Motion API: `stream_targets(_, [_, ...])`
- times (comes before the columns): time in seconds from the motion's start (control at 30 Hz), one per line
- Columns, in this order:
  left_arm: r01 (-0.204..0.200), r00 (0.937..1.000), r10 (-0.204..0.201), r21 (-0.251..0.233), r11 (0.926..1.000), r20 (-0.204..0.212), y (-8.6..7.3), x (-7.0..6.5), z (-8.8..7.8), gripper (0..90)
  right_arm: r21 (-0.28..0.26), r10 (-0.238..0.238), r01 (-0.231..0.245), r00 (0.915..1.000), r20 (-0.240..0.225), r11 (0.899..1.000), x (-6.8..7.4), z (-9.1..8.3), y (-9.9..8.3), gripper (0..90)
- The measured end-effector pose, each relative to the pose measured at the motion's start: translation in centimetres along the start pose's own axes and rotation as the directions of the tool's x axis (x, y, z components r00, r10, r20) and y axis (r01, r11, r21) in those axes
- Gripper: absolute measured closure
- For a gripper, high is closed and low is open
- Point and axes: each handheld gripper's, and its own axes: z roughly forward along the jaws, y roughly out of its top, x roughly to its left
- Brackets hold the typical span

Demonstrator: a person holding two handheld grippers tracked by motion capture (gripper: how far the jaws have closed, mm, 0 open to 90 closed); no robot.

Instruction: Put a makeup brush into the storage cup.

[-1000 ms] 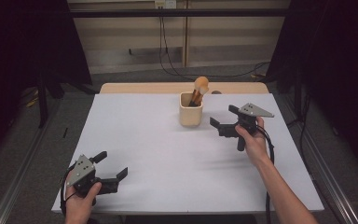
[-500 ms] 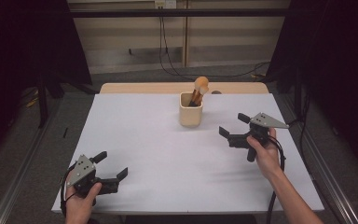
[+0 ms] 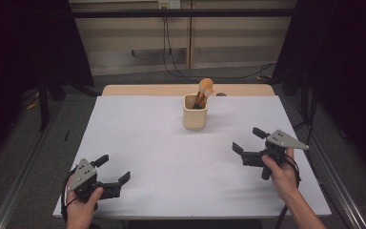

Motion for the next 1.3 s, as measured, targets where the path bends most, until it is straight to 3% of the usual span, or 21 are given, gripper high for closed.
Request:
stream_targets(0.07, [0.0, 1.0, 0.0, -0.003, 1.0, 0.0, 0.1, -0.1, 0.0, 2.9, -0.001, 0.019, -0.019, 0.9998, 0.003, 1.0, 0.1, -0.5, -0.5, 1.3])
stream_targets(0.23, [0.005, 1.0, -0.005, -0.007, 1.0, 0.001, 0.1, -0.1, -0.1, 2.9, -0.007, 0.012, -0.012, 0.9999, 0.007, 1.0, 0.3, -1.9, -1.3, 1.1])
stream_targets(0.53, [0.011, 0.9999, -0.01, -0.012, 0.9999, 0.004, 0.1, -0.2, -0.2, 2.9, 0.042, 0.016, -0.017, 0.9993, 0.033, 0.999, 0.2, -3.8, -2.8, 1.2])
stream_targets(0.83, [0.006, 0.9999, -0.005, -0.014, 0.9999, 0.013, 0.1, -0.4, -0.1, 2.7, 0.047, 0.019, -0.021, 0.9985, 0.052, 0.999, 0.1, -5.3, -3.5, 1.3])
stream_targets(1.0, [0.009, 0.9999, -0.009, -0.012, 0.9999, 0.008, 0.0, -0.3, -0.2, 2.7, 0.04, -0.004, 0.001, 0.9975, 0.071, 0.999, 0.2, -6.2, -3.8, 1.8])
stream_targets(1.3, [0.008, 1.0, -0.008, -0.008, 0.9999, 0.005, 0.1, -0.4, -0.2, 2.7, 0.038, 0.017, -0.021, 0.9949, 0.099, 0.999, -0.5, -7.9, -4.5, 1.3])
